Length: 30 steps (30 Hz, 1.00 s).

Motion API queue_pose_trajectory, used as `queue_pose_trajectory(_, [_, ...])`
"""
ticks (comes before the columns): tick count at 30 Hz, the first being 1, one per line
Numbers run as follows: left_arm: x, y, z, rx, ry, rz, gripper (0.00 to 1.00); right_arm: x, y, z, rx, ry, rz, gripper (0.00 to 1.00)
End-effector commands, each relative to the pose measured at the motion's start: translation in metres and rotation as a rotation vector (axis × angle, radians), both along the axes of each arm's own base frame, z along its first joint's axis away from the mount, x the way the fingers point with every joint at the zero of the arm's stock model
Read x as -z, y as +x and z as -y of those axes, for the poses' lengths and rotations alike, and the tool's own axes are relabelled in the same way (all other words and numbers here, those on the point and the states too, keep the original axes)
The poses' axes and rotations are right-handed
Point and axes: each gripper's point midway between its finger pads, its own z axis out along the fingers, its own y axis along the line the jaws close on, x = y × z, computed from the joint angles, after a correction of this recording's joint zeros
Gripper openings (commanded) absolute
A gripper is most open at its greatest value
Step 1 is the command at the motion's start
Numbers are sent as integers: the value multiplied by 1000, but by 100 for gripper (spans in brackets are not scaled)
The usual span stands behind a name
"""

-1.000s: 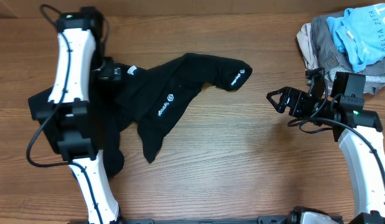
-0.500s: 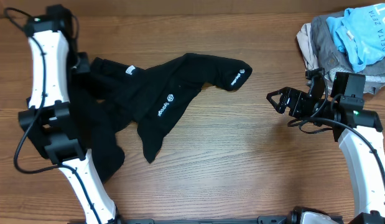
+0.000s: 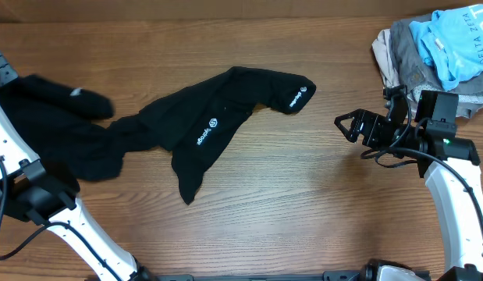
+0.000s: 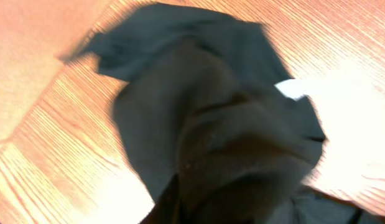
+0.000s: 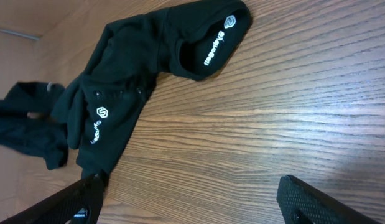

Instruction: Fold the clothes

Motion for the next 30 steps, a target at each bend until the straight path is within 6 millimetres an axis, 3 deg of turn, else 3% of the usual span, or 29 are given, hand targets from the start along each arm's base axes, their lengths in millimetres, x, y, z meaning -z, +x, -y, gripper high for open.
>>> queue_pose_trajectory(1, [-11, 9, 14, 23, -43, 70, 32, -11, 6, 3, 7, -6, 31, 93])
queue_pose_trajectory(2, [-11, 10, 14, 23, -43, 72, 77, -11, 6, 3, 6, -6, 31, 93])
queue_pose_trajectory(3, [-11, 11, 14, 24, -42, 74, 100, -11, 6, 3, 6, -6, 31, 93])
queue_pose_trajectory(7, [-11, 18, 29, 70, -105, 106, 100, -11, 6, 3, 6, -6, 33, 93])
queue_pose_trajectory(11, [-19, 37, 65, 231, -186, 165, 100, -13, 8, 3, 6, -8, 44, 94])
queue_pose_trajectory(14, [-27, 49, 99, 368, -216, 192, 100, -14, 10, 1, 0, -11, 55, 96])
queue_pose_trajectory(15, [-29, 52, 114, 417, -226, 191, 100, -13, 10, 1, 0, -19, 52, 92])
queue_pose_trajectory(17, [-30, 57, 145, 518, -248, 178, 100, -12, 10, 4, 15, -65, 36, 91])
queue_pose_trajectory(18, [-29, 60, 169, 599, -262, 162, 100, -15, 11, 6, 28, -115, 26, 92])
queue_pose_trajectory(19, [-27, 61, 197, 681, -266, 136, 100, -25, 12, 8, 36, -177, 22, 95])
queue_pose_trajectory(21, [-26, 64, 222, 755, -265, 120, 100, -41, 14, 9, 42, -229, 28, 97])
queue_pose_trajectory(27, [-25, 58, 281, 874, -339, 92, 100, -99, 12, 0, 11, -283, 90, 98])
queue_pose_trajectory(30, [-26, 57, 302, 915, -375, 100, 100, -113, 10, -10, -22, -288, 116, 98])
